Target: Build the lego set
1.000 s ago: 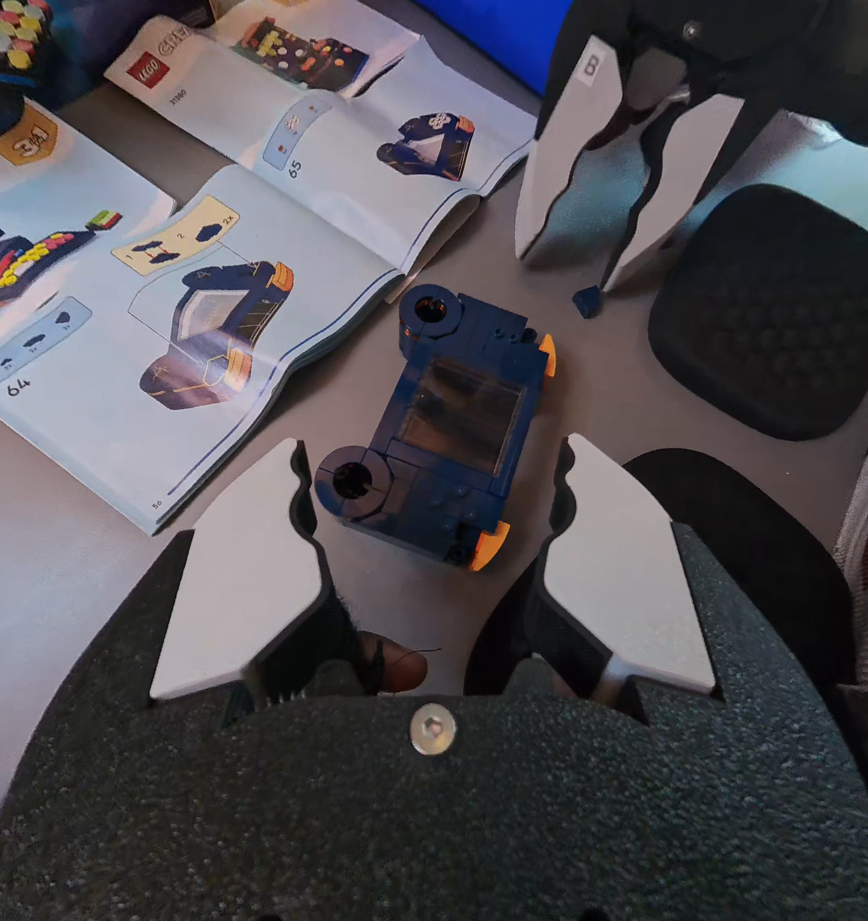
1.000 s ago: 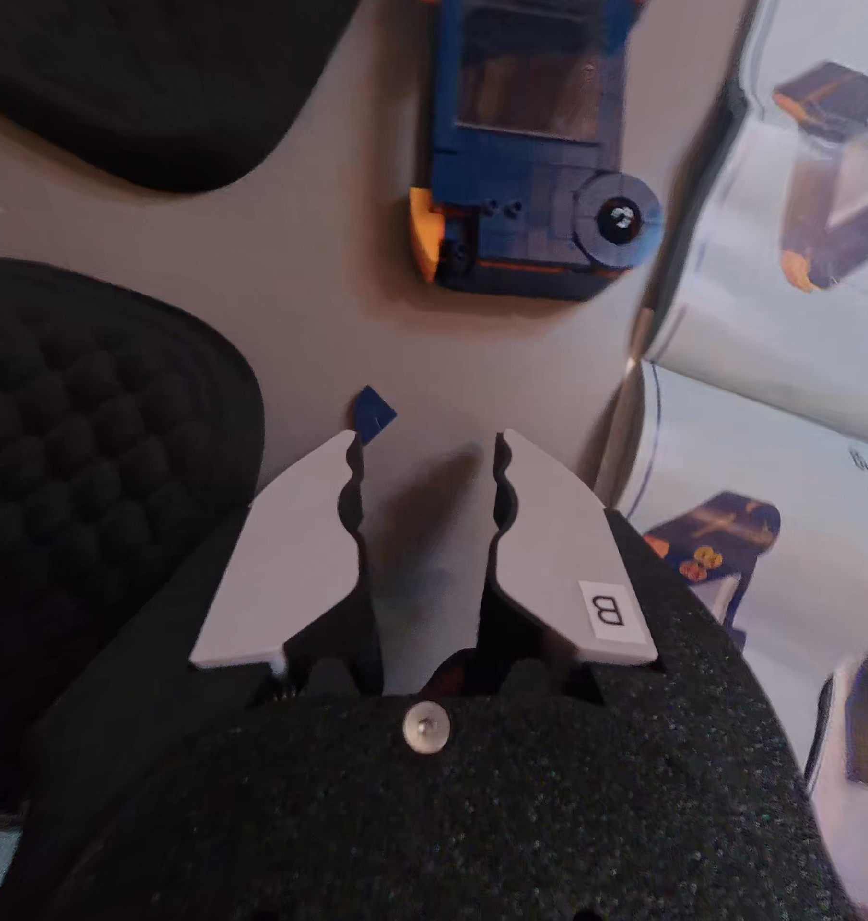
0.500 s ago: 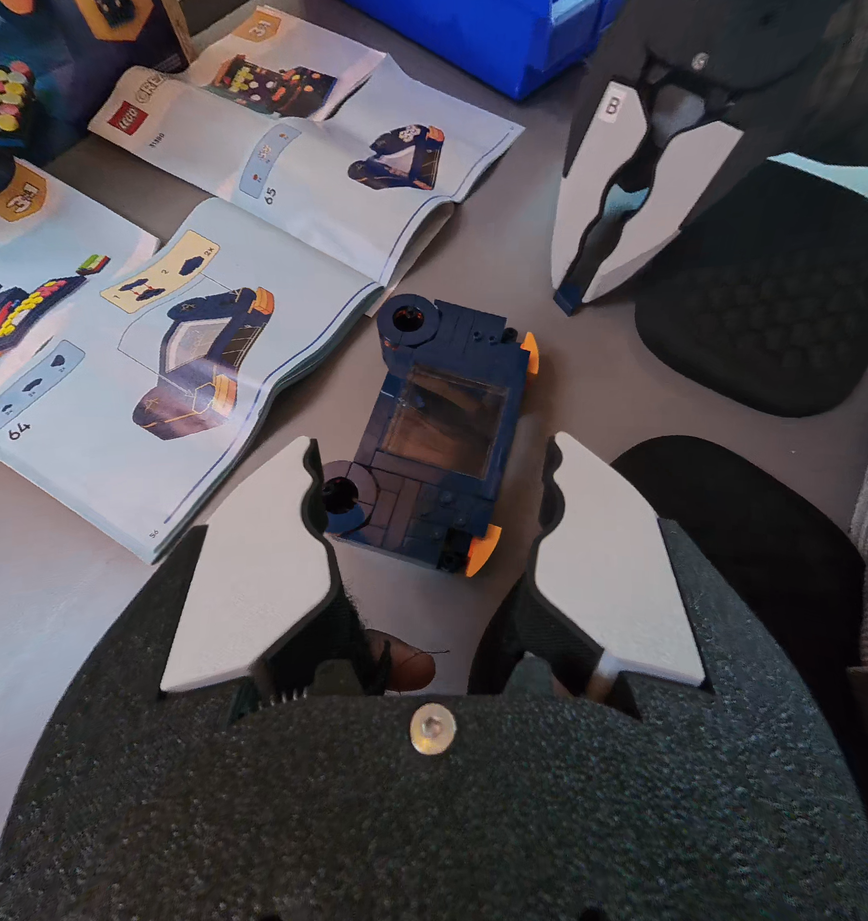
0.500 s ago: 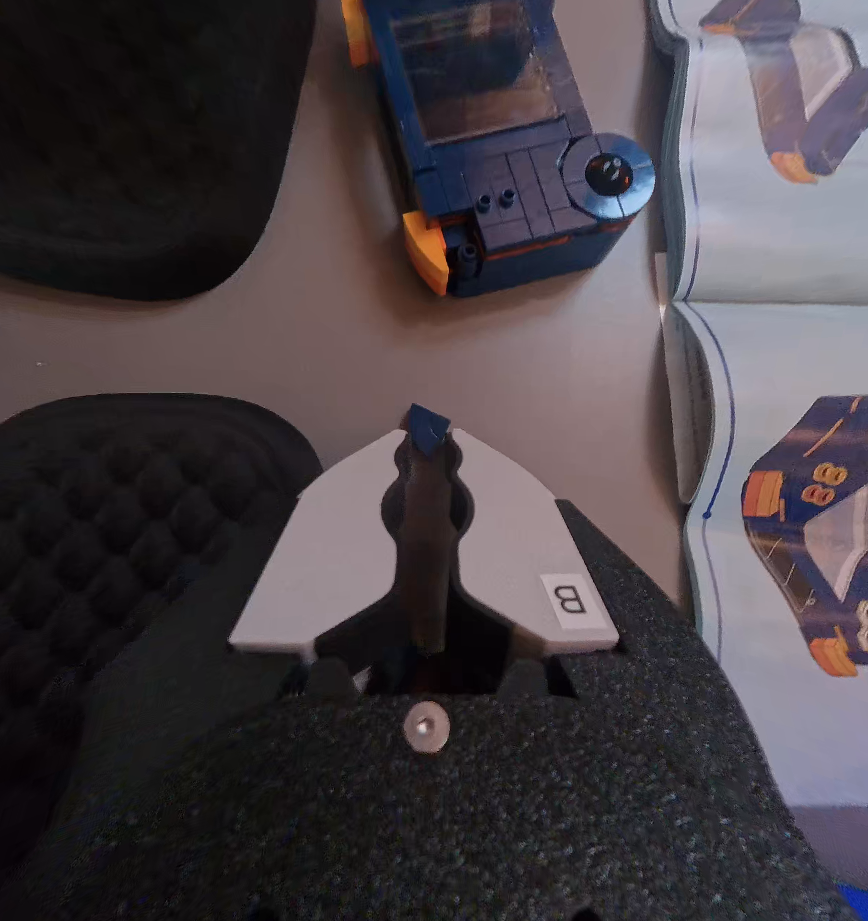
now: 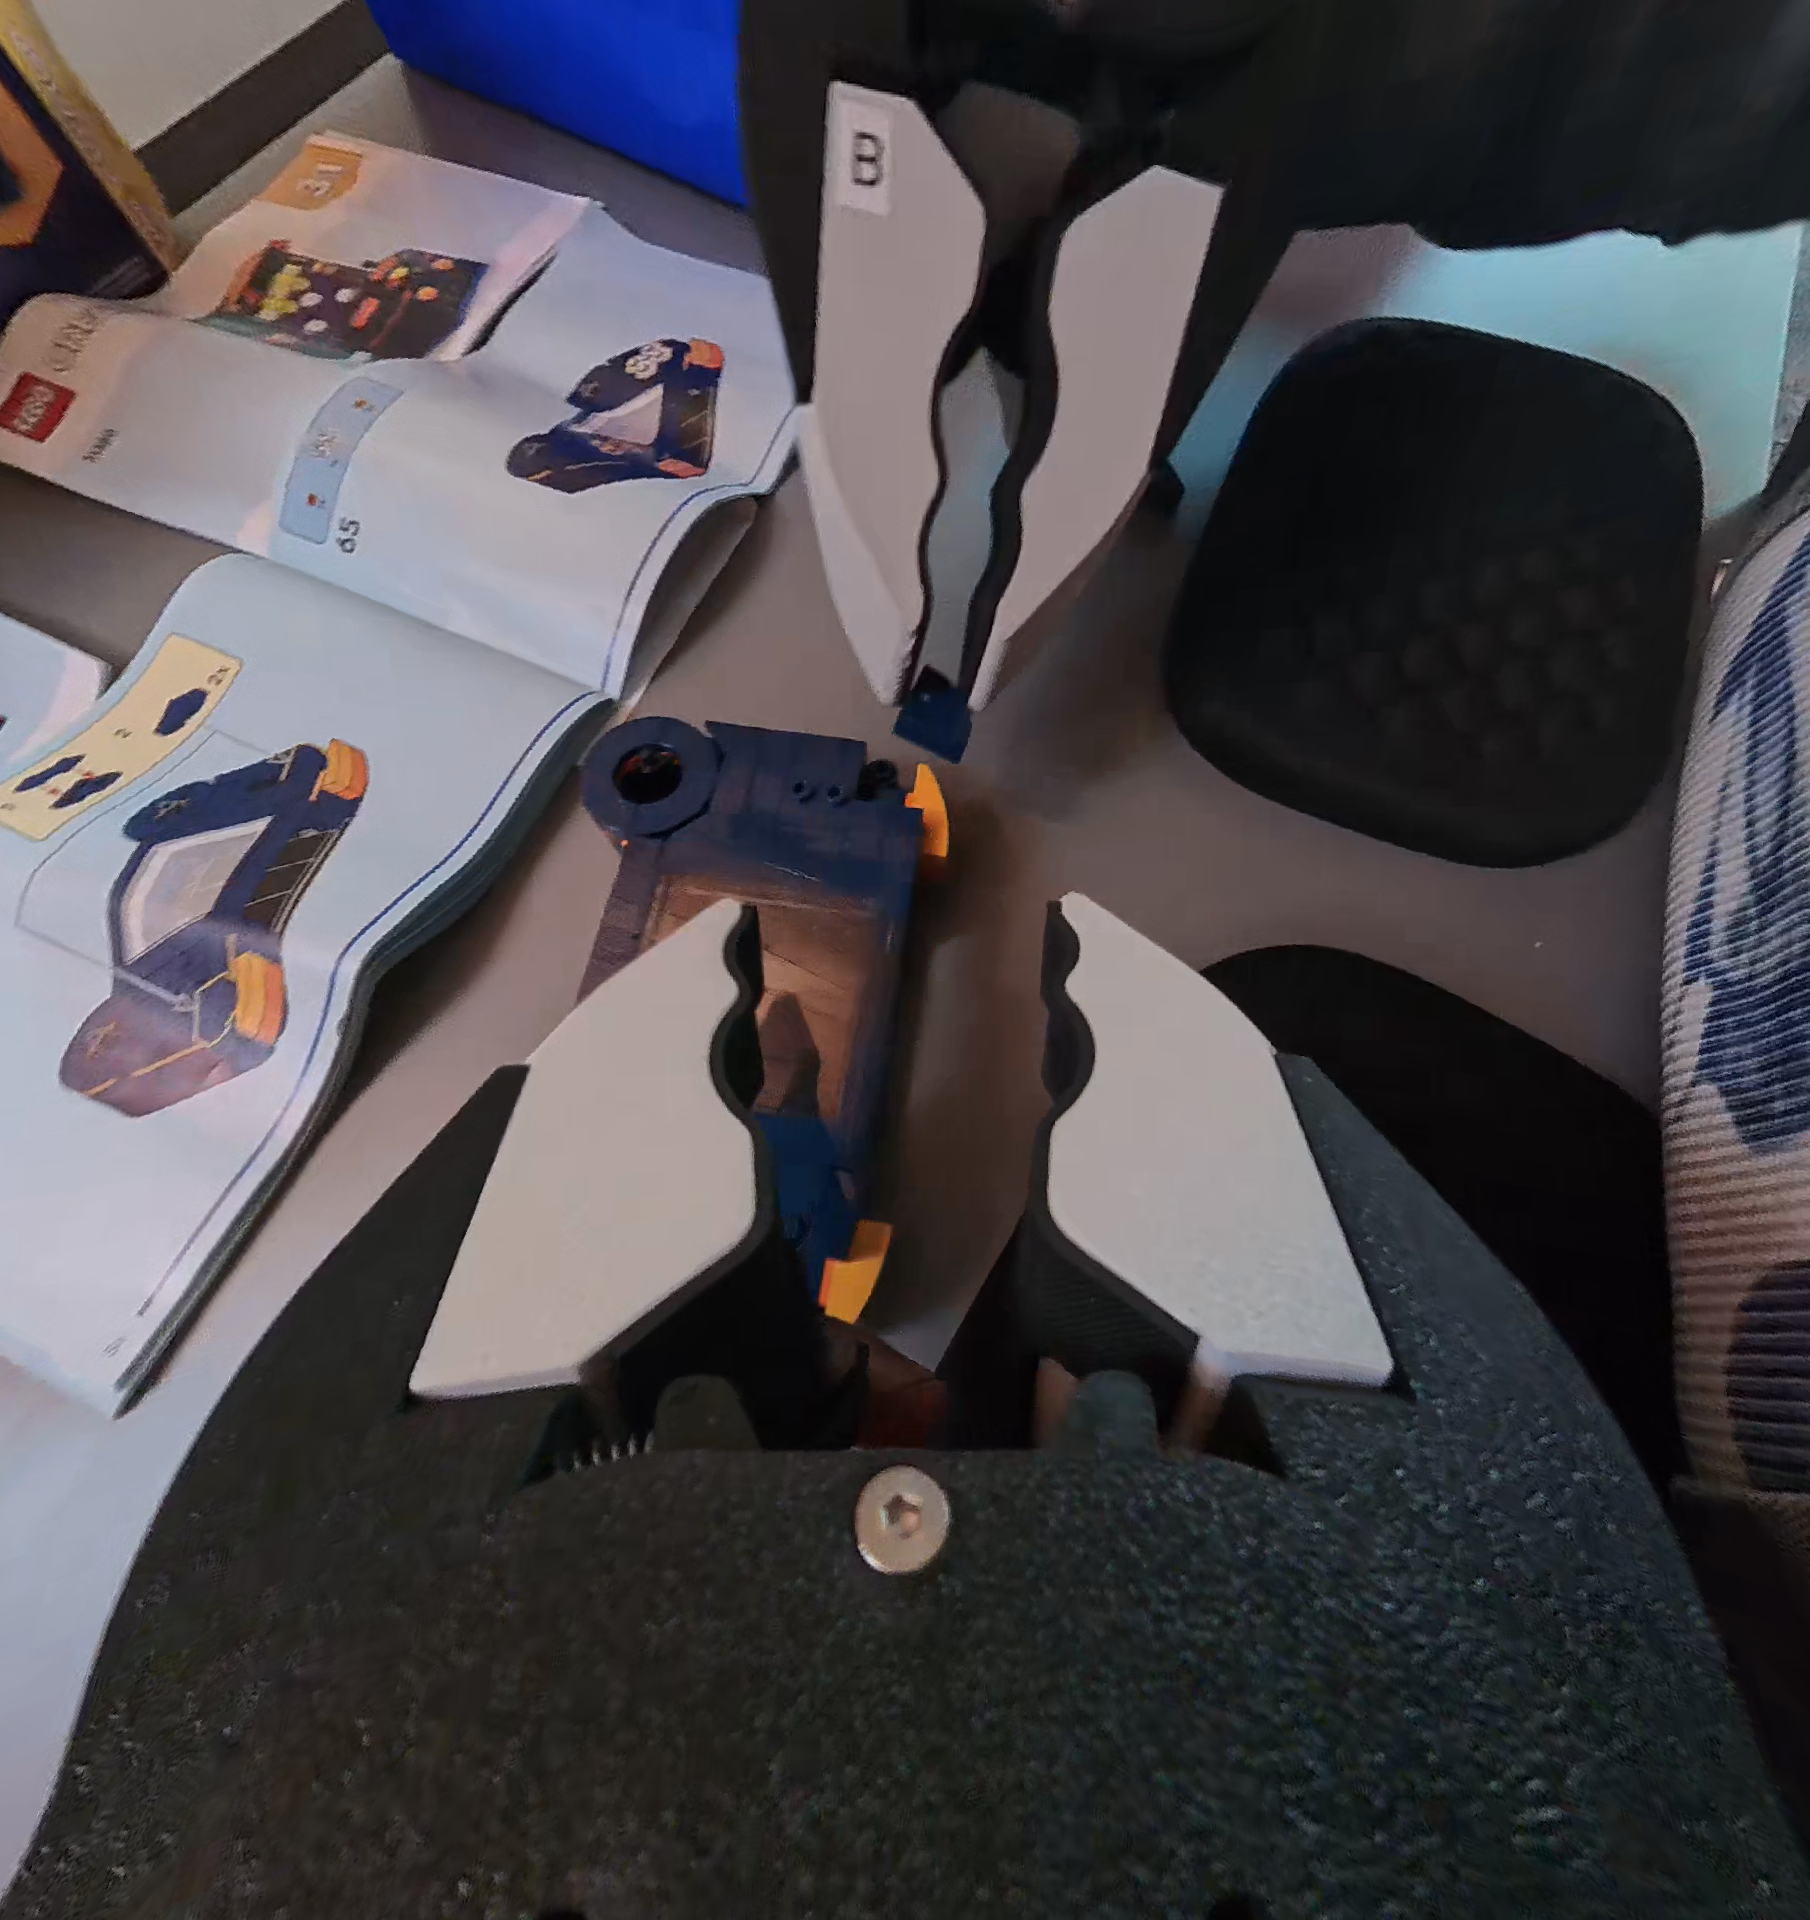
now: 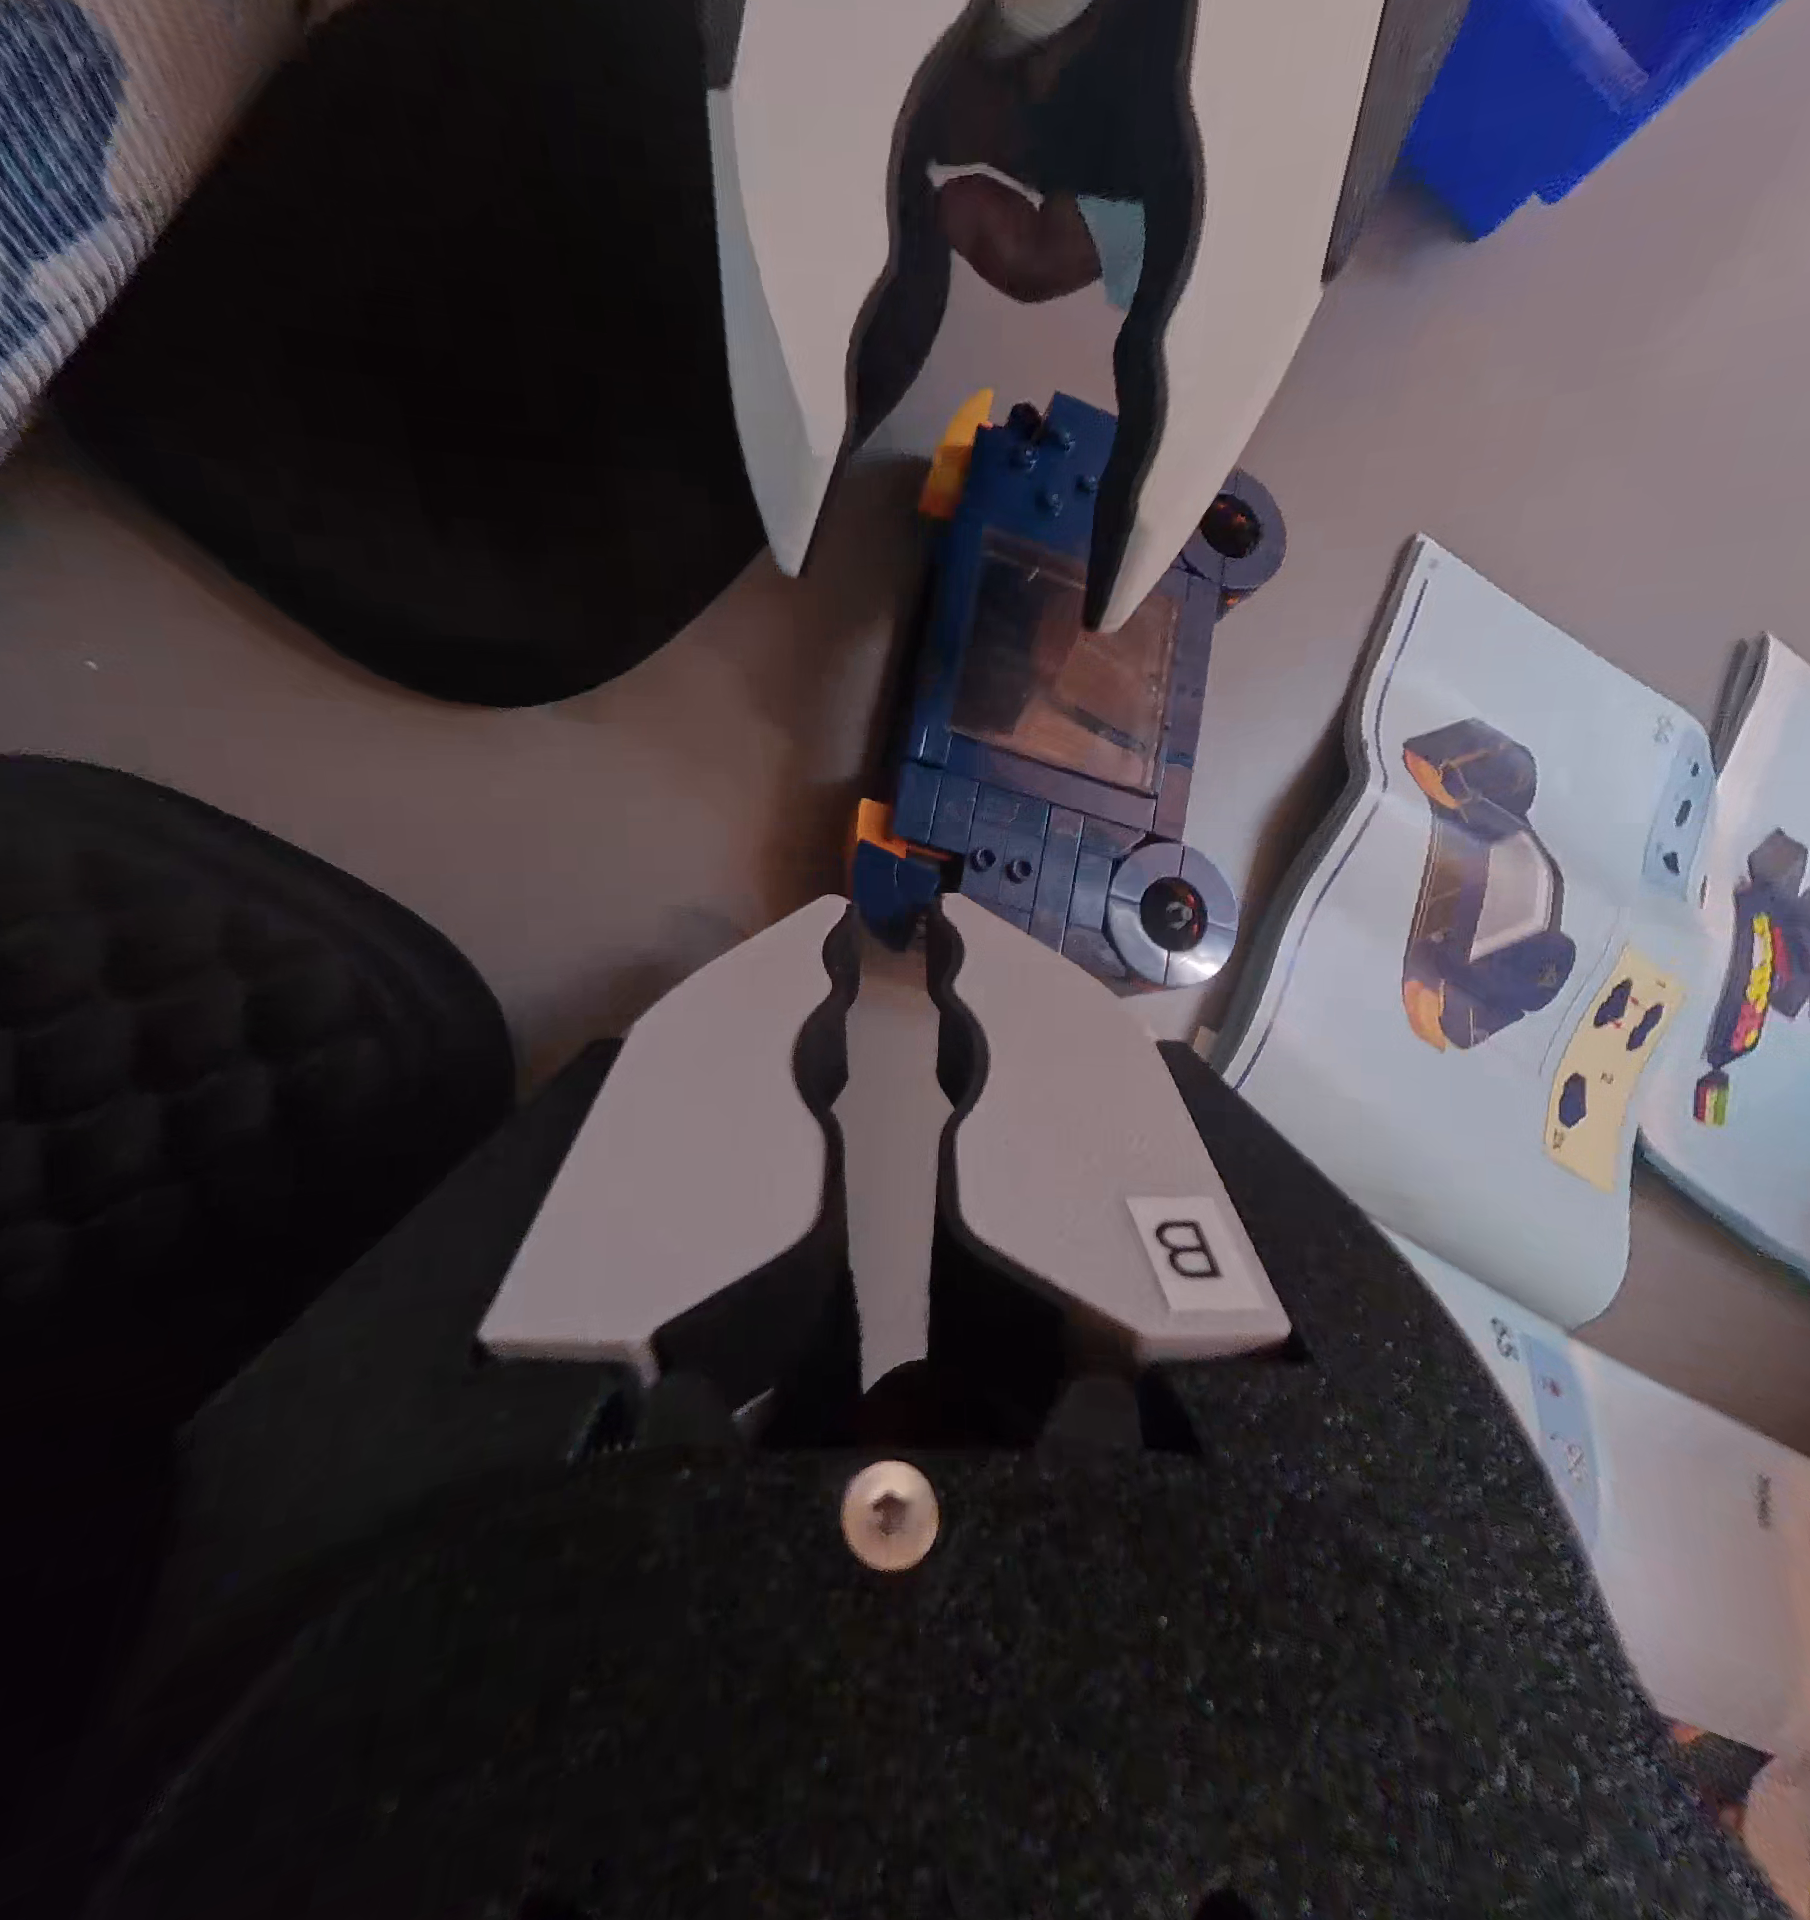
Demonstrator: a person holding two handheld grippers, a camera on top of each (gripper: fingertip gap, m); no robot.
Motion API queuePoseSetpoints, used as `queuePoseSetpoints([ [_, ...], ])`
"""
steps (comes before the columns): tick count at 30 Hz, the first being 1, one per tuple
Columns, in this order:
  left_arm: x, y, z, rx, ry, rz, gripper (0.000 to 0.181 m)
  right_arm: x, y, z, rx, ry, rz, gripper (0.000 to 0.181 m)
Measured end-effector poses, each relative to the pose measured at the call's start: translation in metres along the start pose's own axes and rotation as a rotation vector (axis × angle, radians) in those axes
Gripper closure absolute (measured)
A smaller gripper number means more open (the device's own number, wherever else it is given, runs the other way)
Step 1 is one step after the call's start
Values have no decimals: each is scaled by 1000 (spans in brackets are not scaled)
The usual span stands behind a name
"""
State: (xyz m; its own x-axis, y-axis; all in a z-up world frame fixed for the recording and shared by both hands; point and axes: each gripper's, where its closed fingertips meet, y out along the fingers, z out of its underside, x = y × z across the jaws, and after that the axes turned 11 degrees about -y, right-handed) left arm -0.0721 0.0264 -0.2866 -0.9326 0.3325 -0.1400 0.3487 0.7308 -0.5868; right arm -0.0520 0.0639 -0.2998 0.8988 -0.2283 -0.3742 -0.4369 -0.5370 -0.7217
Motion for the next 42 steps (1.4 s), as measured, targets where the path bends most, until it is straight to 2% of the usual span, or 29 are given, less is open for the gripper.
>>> queuePoseSetpoints([
  [16,-2,15,6,35,28,16,134,-5,15,5,66,-175,-112,169],
  [23,-3,17,8,41,33,31,135,-9,16,8,90,-178,-68,165],
  [32,0,17,5,21,42,26,137,-12,11,9,48,-77,29,159],
  [35,4,16,4,4,36,15,138,-9,5,6,-16,44,59,181],
  [39,6,19,4,7,41,4,140,-6,6,1,-76,204,86,181],
  [42,9,21,3,11,51,-14,141,-7,11,4,-64,270,99,181],
])
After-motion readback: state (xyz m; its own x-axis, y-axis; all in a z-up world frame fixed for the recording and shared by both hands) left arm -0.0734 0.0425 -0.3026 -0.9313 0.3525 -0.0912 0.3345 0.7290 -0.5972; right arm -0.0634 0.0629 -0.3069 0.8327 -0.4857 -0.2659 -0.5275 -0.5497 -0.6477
